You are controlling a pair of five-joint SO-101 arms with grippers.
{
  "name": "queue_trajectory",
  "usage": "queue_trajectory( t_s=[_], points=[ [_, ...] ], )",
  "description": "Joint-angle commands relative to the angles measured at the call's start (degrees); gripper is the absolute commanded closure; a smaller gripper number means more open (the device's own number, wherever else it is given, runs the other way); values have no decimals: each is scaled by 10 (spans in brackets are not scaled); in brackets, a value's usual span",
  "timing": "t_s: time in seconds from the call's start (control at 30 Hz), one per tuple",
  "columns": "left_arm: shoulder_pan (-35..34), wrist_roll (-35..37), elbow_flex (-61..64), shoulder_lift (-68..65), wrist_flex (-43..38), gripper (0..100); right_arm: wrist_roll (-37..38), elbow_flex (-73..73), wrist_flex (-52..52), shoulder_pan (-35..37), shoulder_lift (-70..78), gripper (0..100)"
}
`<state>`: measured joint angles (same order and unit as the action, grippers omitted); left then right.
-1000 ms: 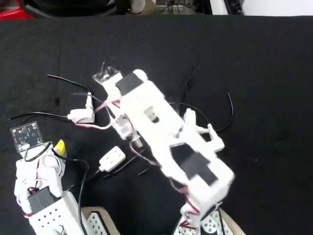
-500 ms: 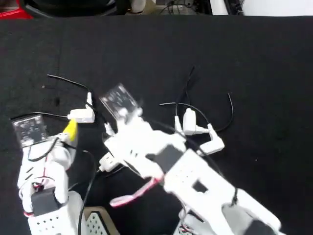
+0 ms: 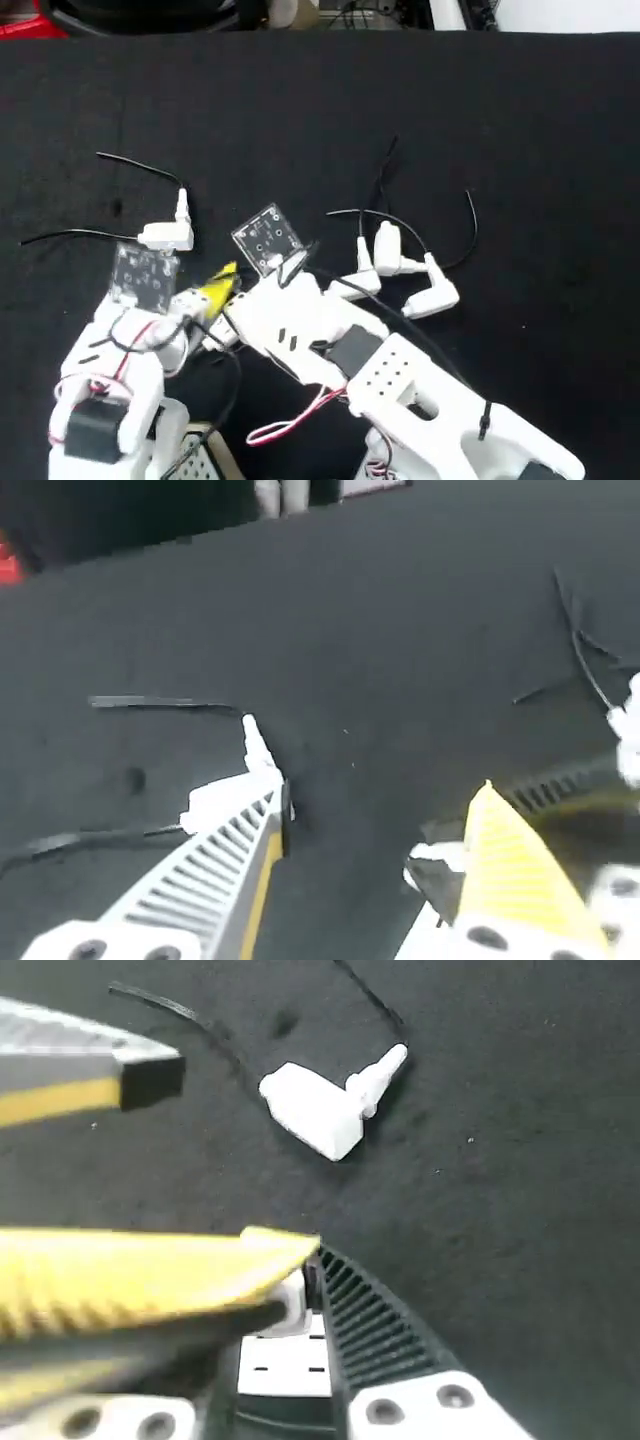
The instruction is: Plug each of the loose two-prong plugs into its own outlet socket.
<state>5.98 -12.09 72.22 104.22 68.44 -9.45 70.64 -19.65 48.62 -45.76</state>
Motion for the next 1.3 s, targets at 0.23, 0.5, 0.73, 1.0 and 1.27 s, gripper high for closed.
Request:
queue_trajectory(
  t_s=[0.23, 0.5, 0.73, 1.0, 1.27],
  points=[
    [-145, -33, -15, 0, 37, 711, -62, -22, -68, -1, -8, 987],
    [-320, -33, 96, 0, 34, 711, -83, -53, -22, -12, 150, 987],
    [-346, -33, 124, 0, 30, 711, -79, -55, 44, -32, 215, 987],
    [-347, -33, 154, 0, -4, 711, -80, -51, 40, -38, 219, 987],
    [-347, -33, 153, 0, -4, 711, -83, -80, 27, 10, 320, 987]
  ],
)
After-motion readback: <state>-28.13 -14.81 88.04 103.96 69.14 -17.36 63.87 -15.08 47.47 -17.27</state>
